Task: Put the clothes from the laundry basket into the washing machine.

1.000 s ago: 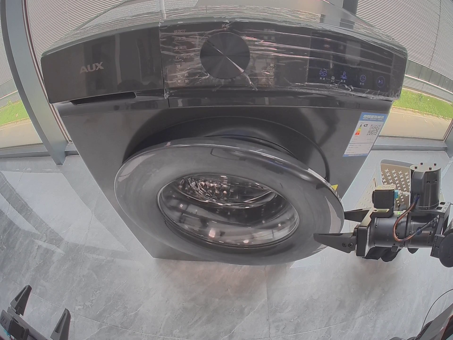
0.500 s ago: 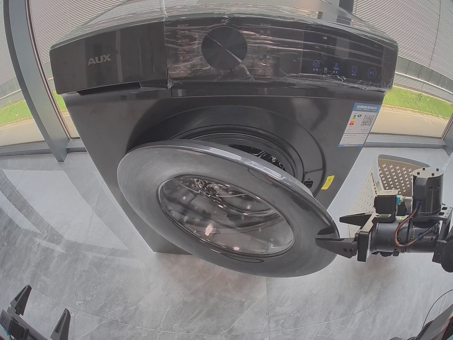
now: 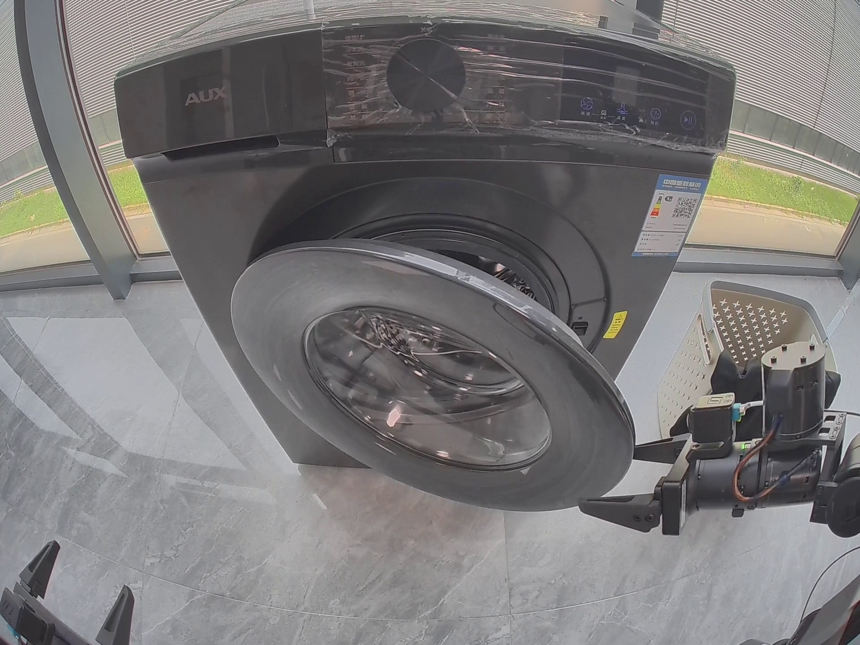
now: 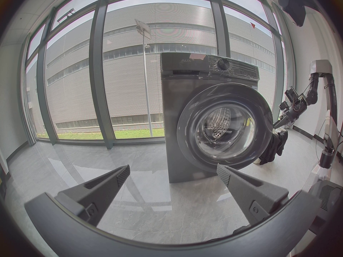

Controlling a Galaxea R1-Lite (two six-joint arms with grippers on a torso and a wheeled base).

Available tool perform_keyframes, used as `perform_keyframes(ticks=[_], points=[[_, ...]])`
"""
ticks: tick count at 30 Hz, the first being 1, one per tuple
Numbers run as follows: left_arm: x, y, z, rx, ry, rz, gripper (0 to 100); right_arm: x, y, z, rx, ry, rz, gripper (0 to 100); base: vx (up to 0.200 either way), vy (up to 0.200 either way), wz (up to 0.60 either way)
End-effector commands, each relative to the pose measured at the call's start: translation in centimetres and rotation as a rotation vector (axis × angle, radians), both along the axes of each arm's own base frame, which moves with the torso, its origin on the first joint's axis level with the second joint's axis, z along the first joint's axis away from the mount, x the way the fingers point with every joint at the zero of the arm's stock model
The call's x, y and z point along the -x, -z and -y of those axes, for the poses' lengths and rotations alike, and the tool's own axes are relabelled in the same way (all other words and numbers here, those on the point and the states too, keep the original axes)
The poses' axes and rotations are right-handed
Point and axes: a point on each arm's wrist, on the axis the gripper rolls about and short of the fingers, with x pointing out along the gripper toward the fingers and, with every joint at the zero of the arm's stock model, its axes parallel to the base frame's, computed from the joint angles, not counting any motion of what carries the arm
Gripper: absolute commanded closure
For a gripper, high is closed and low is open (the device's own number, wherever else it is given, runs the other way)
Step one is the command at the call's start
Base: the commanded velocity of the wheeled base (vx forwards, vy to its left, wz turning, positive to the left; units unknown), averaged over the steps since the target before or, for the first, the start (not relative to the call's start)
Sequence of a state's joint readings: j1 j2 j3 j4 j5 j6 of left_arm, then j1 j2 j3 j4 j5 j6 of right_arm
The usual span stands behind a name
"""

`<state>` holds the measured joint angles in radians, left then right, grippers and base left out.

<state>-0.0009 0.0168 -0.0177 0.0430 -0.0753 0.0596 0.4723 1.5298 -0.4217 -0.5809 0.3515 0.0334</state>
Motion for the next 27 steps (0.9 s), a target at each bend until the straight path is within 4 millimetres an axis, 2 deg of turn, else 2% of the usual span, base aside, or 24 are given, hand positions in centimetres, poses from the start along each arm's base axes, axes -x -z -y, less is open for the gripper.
perform_keyframes(ticks=[1,6,7,8,9,10,14,17,18,22,23,25,27], points=[[0.0,0.5,0.0,0.000,0.001,-0.001,0,1.8,-0.7,0.7,-0.019,-0.009,0.033,0,0.000,0.000,0.00],[0.0,0.5,0.0,0.000,0.001,-0.001,0,3.9,-2.9,2.1,-0.081,0.006,0.137,0,0.000,0.000,0.00],[0.0,0.5,0.0,0.000,0.001,-0.001,0,4.0,-3.1,2.2,-0.089,0.009,0.143,0,0.000,0.000,0.00],[0.0,0.5,0.0,0.000,0.002,-0.001,0,4.2,-4.2,2.6,-0.128,0.035,0.173,0,0.000,0.000,0.00],[0.0,0.5,0.0,0.000,0.002,-0.001,0,4.2,-4.2,2.6,-0.128,0.035,0.173,0,0.000,0.000,0.00],[0.0,0.5,0.0,0.000,0.001,-0.001,0,3.4,-5.7,3.3,-0.168,0.113,0.200,0,0.000,0.000,0.00],[0.0,0.5,0.0,0.000,0.001,-0.001,0,1.4,-7.2,5.3,-0.178,0.254,0.249,0,0.000,0.000,0.00],[0.0,0.5,0.0,0.000,0.001,-0.001,0,0.5,-7.0,5.7,-0.167,0.287,0.235,0,0.000,0.000,0.00],[0.0,0.5,0.0,0.000,0.001,-0.001,0,-0.3,-6.3,5.8,-0.152,0.303,0.207,0,0.000,0.000,0.00],[0.0,0.5,0.0,0.000,0.001,-0.001,0,-1.6,-3.9,5.3,-0.089,0.321,0.123,0,0.000,0.000,0.00],[0.0,0.5,0.0,0.000,0.001,-0.001,0,-1.6,-3.9,5.3,-0.089,0.321,0.123,0,0.000,0.000,0.00],[0.0,0.5,0.0,0.000,0.002,-0.001,0,-2.4,-2.3,4.3,-0.050,0.301,0.067,0,0.000,0.000,0.00],[0.0,0.5,0.0,0.001,0.000,-0.001,0,-2.7,-1.6,3.7,-0.042,0.280,0.049,0,0.000,0.000,0.00]])
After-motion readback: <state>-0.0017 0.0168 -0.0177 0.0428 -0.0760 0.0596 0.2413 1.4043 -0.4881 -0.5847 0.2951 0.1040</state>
